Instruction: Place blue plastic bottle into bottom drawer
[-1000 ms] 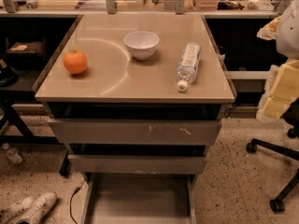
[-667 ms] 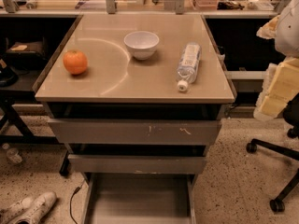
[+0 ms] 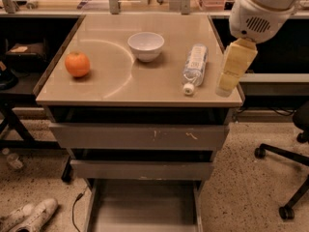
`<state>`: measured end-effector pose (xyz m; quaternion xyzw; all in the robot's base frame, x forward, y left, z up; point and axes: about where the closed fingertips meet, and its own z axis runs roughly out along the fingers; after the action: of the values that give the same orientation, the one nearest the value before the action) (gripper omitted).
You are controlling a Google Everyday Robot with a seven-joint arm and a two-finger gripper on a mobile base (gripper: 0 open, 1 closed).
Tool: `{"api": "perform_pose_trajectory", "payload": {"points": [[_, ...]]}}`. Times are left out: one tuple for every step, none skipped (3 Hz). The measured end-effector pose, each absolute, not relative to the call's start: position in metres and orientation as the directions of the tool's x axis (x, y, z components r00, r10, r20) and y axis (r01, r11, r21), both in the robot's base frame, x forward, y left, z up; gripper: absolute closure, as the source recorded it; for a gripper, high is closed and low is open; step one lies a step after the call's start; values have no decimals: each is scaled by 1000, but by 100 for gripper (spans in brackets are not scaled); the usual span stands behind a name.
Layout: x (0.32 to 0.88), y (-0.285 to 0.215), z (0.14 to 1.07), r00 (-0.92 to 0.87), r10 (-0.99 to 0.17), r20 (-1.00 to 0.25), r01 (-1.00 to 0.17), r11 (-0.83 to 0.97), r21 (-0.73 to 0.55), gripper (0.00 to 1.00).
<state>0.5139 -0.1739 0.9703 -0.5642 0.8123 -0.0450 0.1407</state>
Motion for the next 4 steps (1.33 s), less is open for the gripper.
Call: {"api": "perform_pose_trajectory", "payload": {"points": [[550,-162,953,-381,-916,-124,-889,399,-226,0],[555,-158,952,-375,-918,-131,-888,396,-235,0],[574,-153,949,-413,-891,-186,-867,447,-218,0],[610,-156,946,-517,-823,-236,-808,560,-185,0]]}}
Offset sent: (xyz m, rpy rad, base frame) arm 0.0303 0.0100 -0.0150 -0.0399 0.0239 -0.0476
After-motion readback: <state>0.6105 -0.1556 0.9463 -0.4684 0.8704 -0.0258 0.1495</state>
